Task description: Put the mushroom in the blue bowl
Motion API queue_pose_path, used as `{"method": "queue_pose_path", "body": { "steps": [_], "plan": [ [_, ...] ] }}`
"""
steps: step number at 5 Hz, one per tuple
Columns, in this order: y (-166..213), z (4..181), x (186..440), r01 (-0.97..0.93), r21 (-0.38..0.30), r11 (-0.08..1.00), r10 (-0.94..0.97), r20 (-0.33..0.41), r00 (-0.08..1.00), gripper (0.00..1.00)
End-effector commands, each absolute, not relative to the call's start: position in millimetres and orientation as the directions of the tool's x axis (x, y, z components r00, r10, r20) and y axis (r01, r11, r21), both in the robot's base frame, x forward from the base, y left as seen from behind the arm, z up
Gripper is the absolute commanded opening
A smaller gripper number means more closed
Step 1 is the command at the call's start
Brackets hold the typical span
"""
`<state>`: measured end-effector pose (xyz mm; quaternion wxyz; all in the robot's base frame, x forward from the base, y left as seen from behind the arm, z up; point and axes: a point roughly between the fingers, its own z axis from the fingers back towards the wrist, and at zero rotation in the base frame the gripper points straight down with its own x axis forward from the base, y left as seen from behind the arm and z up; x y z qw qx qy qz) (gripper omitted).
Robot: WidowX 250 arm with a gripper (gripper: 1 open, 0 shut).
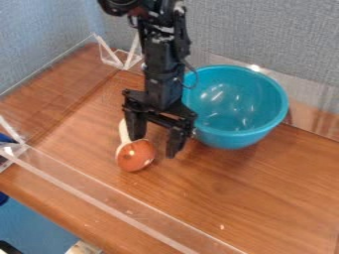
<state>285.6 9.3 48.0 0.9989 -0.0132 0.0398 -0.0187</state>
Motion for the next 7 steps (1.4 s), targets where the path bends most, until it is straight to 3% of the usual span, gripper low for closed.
{"method": "queue_pose_path", "body": {
  "steps": [1, 3, 5, 6, 7],
  "plan": [
    [0, 59.9, 299, 0.012, -0.029, 1.0, -0.013, -0.045, 0.999, 1.0],
    [8, 64.9, 305, -0.045, -0.032, 0.998, 0.043, -0.055, 0.998, 1.0],
    [9, 31.6, 300, 0.039, -0.03, 0.999, -0.041, -0.07, 0.997, 1.0],
    [2, 28.6, 302, -0.012, -0.032, 0.999, 0.01, -0.077, 0.997, 1.0],
    [-5, 26.5, 304, -0.064, -0.034, 0.997, 0.061, -0.082, 0.995, 0.0]
  ]
}}
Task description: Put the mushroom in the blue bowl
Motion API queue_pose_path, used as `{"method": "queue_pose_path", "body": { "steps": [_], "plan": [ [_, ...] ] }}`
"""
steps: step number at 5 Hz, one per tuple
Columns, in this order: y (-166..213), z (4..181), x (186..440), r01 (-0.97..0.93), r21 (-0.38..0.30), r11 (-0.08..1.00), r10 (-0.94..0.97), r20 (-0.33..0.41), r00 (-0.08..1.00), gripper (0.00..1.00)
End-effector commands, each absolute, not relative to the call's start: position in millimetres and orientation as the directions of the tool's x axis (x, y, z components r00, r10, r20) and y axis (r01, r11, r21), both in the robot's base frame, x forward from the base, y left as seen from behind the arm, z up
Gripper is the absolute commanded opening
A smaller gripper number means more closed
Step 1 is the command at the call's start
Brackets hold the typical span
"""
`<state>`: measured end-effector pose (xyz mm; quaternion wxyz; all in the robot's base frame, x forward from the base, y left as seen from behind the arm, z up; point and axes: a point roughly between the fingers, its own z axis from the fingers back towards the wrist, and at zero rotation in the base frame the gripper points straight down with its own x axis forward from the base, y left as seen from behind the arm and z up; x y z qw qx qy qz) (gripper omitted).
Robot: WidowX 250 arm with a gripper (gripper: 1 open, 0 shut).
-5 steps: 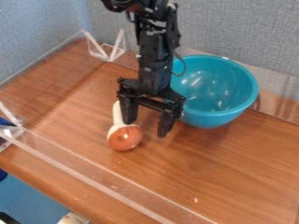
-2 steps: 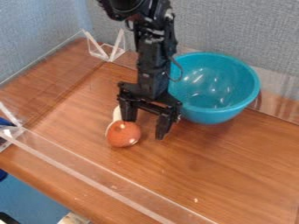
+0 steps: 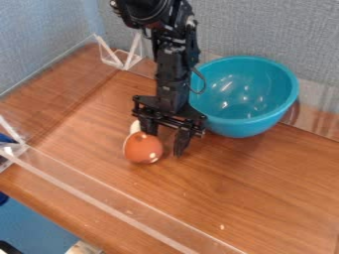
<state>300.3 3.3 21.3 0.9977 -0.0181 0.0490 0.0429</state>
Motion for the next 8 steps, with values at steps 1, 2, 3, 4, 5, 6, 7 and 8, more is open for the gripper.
{"method": "queue_pose_path", "body": {
  "steps": [1, 2, 3, 4, 5, 6, 7, 8],
  "plan": [
    [0, 28.0, 297, -0.058, -0.038, 0.998, 0.055, -0.079, 0.995, 0.0],
    [7, 30.6, 290, -0.052, -0.041, 0.998, 0.049, -0.074, 0.996, 0.0],
    [17, 43.2, 292, -0.021, -0.047, 0.999, 0.018, -0.068, 0.998, 0.0],
    [26, 55.0, 294, 0.01, -0.056, 0.998, -0.013, -0.064, 0.998, 0.0],
    [25, 61.9, 288, 0.054, -0.069, 0.996, -0.058, -0.052, 0.997, 0.0],
    [23, 64.4, 281, 0.1, -0.078, 0.992, -0.103, -0.046, 0.994, 0.0],
    [26, 65.6, 277, 0.112, -0.087, 0.99, -0.116, -0.045, 0.992, 0.0],
    [28, 65.6, 274, 0.121, -0.093, 0.988, -0.126, -0.046, 0.991, 0.0]
  ]
}}
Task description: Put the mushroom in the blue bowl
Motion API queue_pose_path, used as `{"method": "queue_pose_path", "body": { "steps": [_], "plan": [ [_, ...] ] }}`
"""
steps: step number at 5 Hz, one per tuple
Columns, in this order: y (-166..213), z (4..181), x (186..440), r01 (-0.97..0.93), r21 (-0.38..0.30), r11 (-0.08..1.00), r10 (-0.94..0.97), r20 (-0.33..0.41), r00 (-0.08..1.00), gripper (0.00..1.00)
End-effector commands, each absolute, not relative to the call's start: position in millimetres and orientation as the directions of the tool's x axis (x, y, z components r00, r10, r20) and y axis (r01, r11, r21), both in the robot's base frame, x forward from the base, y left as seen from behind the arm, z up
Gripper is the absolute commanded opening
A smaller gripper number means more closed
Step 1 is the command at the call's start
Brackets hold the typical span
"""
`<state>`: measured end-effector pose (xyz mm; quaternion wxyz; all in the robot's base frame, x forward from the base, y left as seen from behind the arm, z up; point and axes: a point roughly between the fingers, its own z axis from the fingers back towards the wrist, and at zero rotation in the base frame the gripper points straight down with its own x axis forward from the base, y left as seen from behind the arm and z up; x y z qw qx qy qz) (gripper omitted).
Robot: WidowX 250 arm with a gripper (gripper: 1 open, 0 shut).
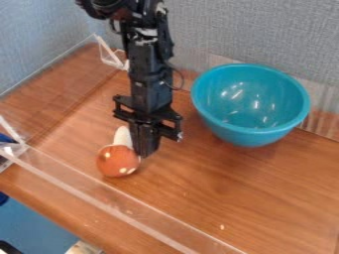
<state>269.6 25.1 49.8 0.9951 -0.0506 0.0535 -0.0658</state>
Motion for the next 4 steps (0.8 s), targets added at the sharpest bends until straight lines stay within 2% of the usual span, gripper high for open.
{"method": "queue_pose_path", "body": {
  "steps": [1, 4],
  "plan": [
    [31, 65.4, 270, 0.13, -0.099, 0.987, -0.135, -0.045, 0.99, 0.0],
    [26, 67.3, 264, 0.103, -0.114, 0.988, -0.107, -0.032, 0.994, 0.0]
  ]
}}
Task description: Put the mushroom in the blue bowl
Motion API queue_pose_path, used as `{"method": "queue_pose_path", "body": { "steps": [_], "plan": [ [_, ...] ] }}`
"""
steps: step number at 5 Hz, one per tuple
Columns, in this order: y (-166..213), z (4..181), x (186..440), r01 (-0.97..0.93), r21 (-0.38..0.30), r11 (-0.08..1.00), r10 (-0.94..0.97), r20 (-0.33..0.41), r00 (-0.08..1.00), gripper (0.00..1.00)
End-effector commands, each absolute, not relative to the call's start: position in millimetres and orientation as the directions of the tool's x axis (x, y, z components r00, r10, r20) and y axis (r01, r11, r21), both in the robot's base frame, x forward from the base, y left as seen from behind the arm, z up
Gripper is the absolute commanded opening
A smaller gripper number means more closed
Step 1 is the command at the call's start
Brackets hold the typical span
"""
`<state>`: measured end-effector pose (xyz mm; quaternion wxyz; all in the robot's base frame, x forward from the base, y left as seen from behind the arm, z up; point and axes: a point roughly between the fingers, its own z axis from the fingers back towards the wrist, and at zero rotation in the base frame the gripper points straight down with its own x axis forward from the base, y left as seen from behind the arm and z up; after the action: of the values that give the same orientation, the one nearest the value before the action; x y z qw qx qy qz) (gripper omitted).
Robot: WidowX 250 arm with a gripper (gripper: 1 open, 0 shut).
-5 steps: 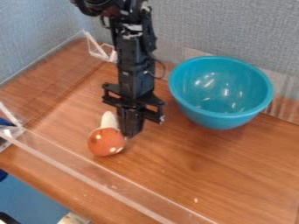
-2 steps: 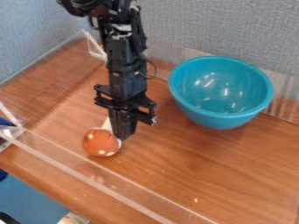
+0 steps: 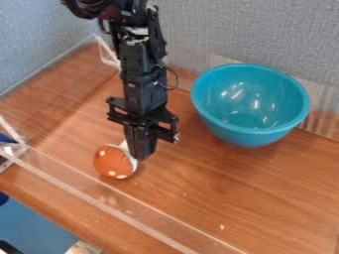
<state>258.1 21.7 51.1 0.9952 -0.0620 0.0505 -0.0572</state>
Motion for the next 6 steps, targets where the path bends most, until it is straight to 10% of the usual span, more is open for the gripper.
{"method": "queue_pose_path", "body": {
  "steps": [1, 2, 3, 6],
  "plan": [
    [31, 66.8, 265, 0.102, -0.118, 0.988, -0.106, -0.028, 0.994, 0.0],
    [34, 72.9, 265, 0.104, -0.123, 0.987, -0.107, -0.021, 0.994, 0.0],
    [38, 79.4, 266, 0.105, -0.131, 0.986, -0.107, -0.01, 0.994, 1.0],
    [36, 71.3, 261, 0.107, -0.116, 0.987, -0.108, -0.003, 0.994, 1.0]
  ]
}}
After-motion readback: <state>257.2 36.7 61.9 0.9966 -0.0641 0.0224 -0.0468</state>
